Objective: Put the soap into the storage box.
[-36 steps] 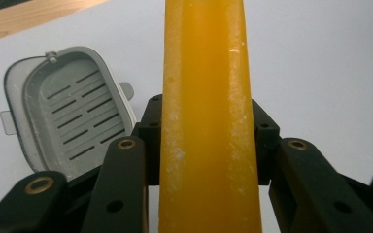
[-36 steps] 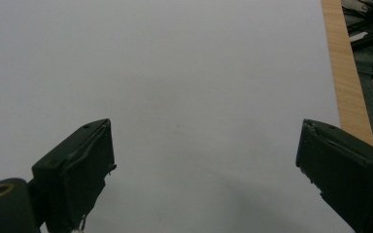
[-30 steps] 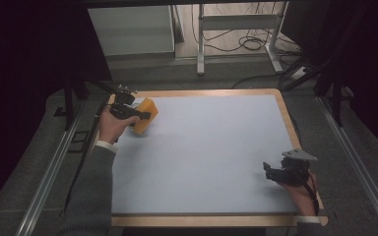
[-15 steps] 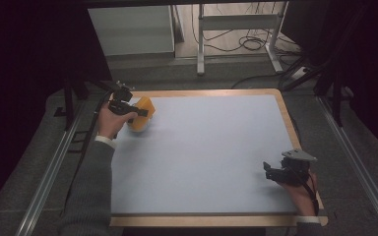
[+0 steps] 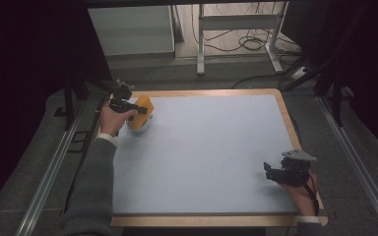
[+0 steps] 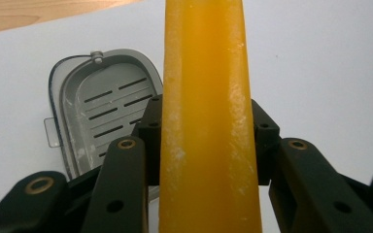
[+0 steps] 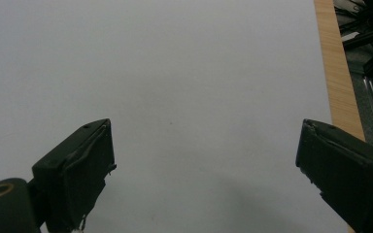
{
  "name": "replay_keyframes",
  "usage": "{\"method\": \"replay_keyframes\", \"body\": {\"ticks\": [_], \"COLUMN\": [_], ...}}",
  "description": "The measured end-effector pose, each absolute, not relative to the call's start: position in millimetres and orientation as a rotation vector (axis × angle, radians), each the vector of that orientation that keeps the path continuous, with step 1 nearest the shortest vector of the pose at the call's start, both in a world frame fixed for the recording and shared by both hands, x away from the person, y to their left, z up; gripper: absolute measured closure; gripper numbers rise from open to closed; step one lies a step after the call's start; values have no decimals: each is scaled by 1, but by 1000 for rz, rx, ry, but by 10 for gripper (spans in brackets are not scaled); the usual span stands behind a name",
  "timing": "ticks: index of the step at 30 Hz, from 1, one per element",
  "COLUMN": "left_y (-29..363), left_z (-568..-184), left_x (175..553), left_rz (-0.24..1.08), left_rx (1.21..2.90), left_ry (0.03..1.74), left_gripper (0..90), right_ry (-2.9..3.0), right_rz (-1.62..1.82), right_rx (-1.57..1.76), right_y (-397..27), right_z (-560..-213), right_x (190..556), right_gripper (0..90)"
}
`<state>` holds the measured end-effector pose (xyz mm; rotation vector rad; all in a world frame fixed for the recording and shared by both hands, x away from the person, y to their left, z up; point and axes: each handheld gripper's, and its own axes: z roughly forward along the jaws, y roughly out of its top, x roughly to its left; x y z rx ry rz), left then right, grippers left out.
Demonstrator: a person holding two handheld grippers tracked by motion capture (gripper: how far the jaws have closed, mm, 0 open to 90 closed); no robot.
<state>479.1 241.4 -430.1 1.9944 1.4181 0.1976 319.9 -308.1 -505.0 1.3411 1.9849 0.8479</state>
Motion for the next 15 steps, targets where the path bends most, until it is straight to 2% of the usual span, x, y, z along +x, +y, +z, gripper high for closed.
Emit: {"method": "replay_keyframes", "body": {"ticks": [8,15], "left_y": [244,252], "left_z": [-437,-442], "left_x": [492,504], "left_rz": [199,231], "left_rx": [1997,1934], "left_ry": [1454,1504], "left_gripper": [611,611], "right_ry": [1973,1975], "right_rz": [850,849], "right_rx": [1341,1349], "right_y": [-309,-309], "right_z": [-504,-505], "right_x": [319,320], "right_gripper": [67,67]}}
